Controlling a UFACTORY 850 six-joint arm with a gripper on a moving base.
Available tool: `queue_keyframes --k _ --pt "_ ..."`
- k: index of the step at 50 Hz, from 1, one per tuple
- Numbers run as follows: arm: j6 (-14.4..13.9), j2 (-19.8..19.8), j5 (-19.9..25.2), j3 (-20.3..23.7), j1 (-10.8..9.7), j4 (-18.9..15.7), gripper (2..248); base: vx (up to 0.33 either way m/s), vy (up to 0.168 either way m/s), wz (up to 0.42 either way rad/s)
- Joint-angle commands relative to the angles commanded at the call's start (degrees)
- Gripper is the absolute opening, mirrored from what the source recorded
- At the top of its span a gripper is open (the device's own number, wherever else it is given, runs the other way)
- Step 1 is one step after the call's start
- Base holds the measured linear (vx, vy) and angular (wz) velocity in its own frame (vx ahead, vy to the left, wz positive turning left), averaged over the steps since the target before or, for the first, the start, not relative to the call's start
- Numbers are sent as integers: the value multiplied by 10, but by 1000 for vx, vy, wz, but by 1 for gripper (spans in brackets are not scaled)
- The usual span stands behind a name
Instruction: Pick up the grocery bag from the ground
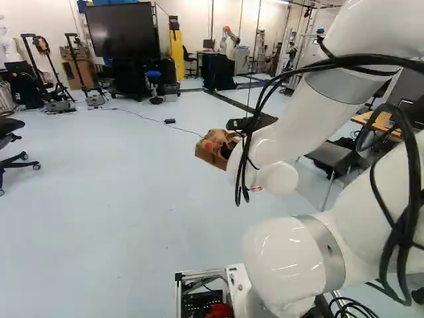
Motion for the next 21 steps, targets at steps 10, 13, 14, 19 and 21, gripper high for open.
queue_keyframes --k 10,13,14,19,21 --pt "0 0 0 0 0 0 19 0 0 0" --pt "0 0 0 0 0 0 19 0 0 0" --pt "0 0 0 0 0 0 19 0 0 0" --pt "0 0 0 0 0 0 19 0 0 0" --pt "0 0 0 0 0 0 19 0 0 0"
